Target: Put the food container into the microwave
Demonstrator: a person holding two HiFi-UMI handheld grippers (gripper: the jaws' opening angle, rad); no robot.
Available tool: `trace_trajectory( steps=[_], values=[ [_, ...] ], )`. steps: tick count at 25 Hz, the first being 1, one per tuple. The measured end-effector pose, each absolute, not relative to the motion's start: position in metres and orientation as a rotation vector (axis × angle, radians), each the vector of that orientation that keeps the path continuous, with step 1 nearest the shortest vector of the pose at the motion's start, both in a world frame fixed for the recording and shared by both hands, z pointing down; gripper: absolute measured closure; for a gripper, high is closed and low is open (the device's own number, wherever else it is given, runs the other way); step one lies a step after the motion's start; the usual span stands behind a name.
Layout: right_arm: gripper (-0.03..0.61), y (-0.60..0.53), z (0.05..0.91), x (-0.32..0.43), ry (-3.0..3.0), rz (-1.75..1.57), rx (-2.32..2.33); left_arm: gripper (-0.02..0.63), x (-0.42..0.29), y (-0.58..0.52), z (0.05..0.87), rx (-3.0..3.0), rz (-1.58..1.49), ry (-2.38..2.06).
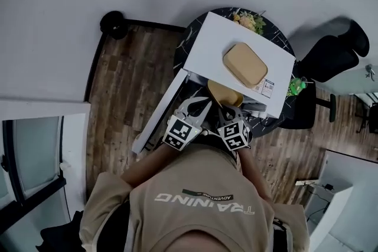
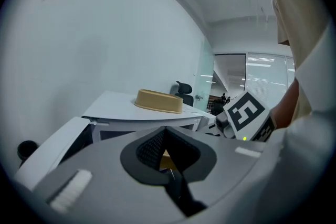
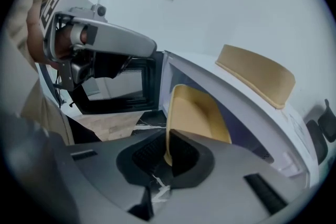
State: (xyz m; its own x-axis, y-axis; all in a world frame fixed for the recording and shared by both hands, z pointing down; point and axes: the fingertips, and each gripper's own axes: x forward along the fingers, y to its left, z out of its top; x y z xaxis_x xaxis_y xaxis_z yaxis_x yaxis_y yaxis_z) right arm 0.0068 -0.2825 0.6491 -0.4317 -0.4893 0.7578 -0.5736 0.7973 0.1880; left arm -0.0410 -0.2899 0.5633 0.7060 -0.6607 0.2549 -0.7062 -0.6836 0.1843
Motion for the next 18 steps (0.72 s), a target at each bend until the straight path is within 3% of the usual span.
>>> trace_trajectory(
  steps=[18],
  values=[
    [0.566, -0.353, 0.709, 0.014, -2.01, -0.1, 0.707, 0.611, -0.067, -0.304, 0.56, 2.539, 0.221, -1.303]
  ],
)
